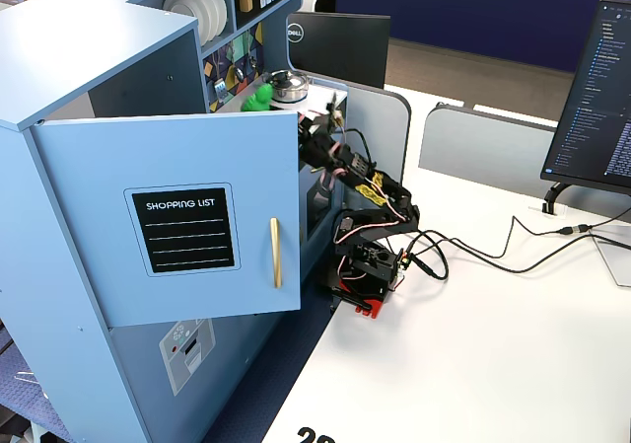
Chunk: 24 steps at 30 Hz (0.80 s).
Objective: Pick up the green pineapple from the left cabinet and place it in the gray recipient
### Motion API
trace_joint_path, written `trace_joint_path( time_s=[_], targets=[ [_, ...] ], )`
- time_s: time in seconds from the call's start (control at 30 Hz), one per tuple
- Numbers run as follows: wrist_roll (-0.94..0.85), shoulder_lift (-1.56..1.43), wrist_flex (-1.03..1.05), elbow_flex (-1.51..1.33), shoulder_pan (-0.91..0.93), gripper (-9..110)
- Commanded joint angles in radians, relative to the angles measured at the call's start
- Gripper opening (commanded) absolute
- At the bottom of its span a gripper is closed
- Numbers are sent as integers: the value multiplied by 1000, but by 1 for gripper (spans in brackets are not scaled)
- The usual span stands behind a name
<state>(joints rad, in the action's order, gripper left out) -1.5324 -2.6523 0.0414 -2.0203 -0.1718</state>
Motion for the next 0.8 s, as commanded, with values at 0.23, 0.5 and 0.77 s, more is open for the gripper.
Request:
trace_joint_path(
  time_s=[0.23,0.5,0.77],
  targets=[
    [-46,373,376,380,210,0],
    [-121,512,443,410,221,5],
    [-46,532,462,465,216,30]
  ],
)
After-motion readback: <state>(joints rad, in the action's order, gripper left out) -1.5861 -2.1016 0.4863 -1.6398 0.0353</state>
